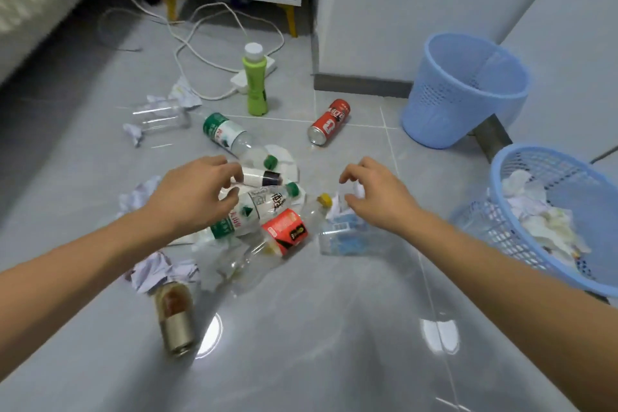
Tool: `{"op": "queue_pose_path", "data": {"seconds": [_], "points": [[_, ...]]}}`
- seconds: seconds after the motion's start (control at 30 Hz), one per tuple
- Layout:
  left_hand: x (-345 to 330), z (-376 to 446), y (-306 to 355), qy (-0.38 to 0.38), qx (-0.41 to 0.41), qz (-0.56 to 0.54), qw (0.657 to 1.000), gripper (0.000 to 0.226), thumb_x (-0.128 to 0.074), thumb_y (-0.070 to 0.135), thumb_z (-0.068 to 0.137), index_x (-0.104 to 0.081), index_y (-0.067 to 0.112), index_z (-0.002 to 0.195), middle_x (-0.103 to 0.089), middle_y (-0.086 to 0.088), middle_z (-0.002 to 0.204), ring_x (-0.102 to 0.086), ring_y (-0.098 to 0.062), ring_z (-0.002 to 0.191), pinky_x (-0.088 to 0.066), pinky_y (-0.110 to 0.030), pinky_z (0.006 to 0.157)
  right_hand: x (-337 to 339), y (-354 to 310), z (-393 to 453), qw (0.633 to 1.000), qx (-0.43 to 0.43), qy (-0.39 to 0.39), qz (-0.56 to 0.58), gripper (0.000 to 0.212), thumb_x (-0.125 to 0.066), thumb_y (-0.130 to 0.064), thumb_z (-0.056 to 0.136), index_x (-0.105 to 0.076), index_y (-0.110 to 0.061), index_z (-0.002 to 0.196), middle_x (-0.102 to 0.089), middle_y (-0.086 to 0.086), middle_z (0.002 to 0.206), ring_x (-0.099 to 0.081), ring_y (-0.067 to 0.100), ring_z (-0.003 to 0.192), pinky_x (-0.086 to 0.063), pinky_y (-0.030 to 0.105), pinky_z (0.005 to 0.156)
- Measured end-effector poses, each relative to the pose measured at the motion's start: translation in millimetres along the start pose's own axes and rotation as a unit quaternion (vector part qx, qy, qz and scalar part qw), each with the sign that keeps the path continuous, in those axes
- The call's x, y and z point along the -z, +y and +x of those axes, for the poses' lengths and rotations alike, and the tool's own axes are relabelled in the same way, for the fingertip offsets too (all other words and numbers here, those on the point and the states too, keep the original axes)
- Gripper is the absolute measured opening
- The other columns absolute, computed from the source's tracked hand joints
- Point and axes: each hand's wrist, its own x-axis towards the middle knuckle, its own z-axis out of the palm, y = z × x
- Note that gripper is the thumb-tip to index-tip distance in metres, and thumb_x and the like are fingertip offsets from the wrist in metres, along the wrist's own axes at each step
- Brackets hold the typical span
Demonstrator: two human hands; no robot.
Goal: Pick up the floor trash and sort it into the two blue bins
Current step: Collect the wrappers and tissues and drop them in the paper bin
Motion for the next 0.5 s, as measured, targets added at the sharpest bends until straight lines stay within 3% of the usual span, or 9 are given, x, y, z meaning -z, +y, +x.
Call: {"op": "queue_pose_path", "data": {"seconds": [0.13, 0.27, 0.4, 0.5], "points": [[1, -30, -51, -0.025, 0.064, 0.03, 0.997, 0.021, -0.06, 0.037, 0.091, -0.064, 0.028, 0.109, -0.059, 0.007, 0.096, -0.054, -0.017, 0.088, -0.043, -0.03, 0.058, -27, 12, 42, 0.992, -0.095, -0.07, -0.034, 0.049, -0.075, -0.036, 0.083, -0.059, -0.029, 0.128, -0.047, 0.01, 0.126, -0.048, 0.038, 0.12, -0.042, 0.041, 0.103], [-4, -66, -79, -0.039, 0.092, 0.064, 0.993, 0.026, -0.058, 0.044, 0.089, -0.064, 0.03, 0.111, -0.058, 0.004, 0.102, -0.052, -0.021, 0.099, -0.041, -0.032, 0.062, -44, 16, 69, 0.97, -0.181, -0.147, -0.075, 0.067, -0.079, -0.043, 0.074, -0.051, -0.033, 0.134, -0.04, 0.015, 0.134, -0.039, 0.043, 0.127, -0.04, 0.046, 0.102], [-13, -101, -83, -0.067, 0.136, 0.06, 0.987, 0.044, -0.06, 0.061, 0.081, -0.06, 0.031, 0.112, -0.052, 0.002, 0.109, -0.049, -0.022, 0.105, -0.048, -0.036, 0.067, -56, 9, 79, 0.958, -0.176, -0.195, -0.111, 0.061, -0.083, -0.05, 0.068, -0.055, -0.034, 0.119, -0.049, 0.014, 0.126, -0.046, 0.036, 0.121, -0.039, 0.041, 0.097], [-24, -123, -76, -0.067, 0.154, 0.064, 0.984, 0.048, -0.051, 0.067, 0.076, -0.055, 0.029, 0.106, -0.045, 0.005, 0.105, -0.048, -0.021, 0.104, -0.043, -0.032, 0.06, -67, 10, 76, 0.956, -0.178, -0.202, -0.113, 0.055, -0.086, -0.05, 0.058, -0.055, -0.034, 0.1, -0.055, 0.011, 0.118, -0.05, 0.032, 0.112, -0.038, 0.035, 0.083]]}}
